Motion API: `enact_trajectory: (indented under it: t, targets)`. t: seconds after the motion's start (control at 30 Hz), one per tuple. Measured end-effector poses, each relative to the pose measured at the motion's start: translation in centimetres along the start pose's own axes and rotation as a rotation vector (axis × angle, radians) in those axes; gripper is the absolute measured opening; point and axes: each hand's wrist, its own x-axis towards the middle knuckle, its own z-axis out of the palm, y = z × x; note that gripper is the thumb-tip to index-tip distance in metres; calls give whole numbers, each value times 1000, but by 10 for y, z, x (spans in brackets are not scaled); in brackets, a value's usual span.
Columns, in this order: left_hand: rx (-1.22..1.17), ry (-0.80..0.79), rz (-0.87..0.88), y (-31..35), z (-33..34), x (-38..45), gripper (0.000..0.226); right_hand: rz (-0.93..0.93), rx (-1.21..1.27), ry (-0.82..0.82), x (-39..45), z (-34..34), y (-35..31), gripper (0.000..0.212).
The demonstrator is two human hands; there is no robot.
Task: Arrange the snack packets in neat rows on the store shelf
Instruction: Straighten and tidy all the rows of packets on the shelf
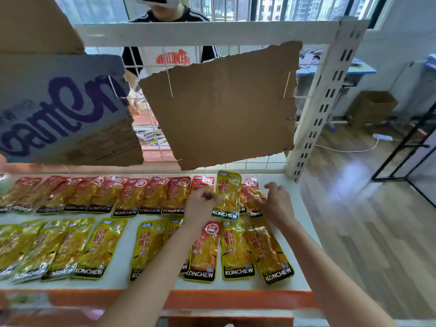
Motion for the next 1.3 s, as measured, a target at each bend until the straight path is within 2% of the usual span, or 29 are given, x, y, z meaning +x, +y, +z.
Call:
enact_trajectory:
  t: [0.07,0.17,0.23,0.33,0.47,0.6,0.63,0.67,0.73,0.83,0.87,1.0,1.1,1.17,1.3]
  targets:
    - [-48,37,3,-2,-8,-7,15,-89,-51,56,-10,-4,-7,38]
    - [-81,7,35,0,-8,-23,14,-170,155,-115,-40,-3,-24,39]
    - [13,-42,90,-3,-7,-32,9,-136,305,-236,-60,5,-29,32]
    - [296,-62,230,-14,-19,-43,8,-16,552,-206,-70,15,-21,19]
    - [862,-56,439,-51,-50,-47,31,-43,366,-177,-72,11,-12,25]
    - [995,-151,477,-71,-76,-51,84,-111,193,-196,-75,15,-15,16]
    - [1001,-176,481,-76,-82,-48,89,-112,179,-193,-75,15,-15,16]
    - [1016,-204,474,-77,-88,-46,88,-112,176,-189,-75,15,-17,16]
    - [1026,-223,473,-75,-94,-44,68,-108,177,-191,-75,14,-18,15]
    - [1020,-112,464,-69,-89,-46,31,-115,176,-194,-75,13,-18,15]
    - [1054,-54,447,-63,-83,-49,30,-116,177,-192,-76,13,-18,16]
    - [1297,4,246,-48,-56,-57,73,-89,226,-177,-81,11,-18,14]
    - [1261,-26,135,-44,-47,-53,81,-88,240,-169,-84,11,-16,14]
    - [1147,-44,95,-38,-43,-53,73,-54,287,-169,-85,9,-16,14]
    - [648,-17,40,-29,-46,-58,41,52,422,-177,-84,5,-16,22]
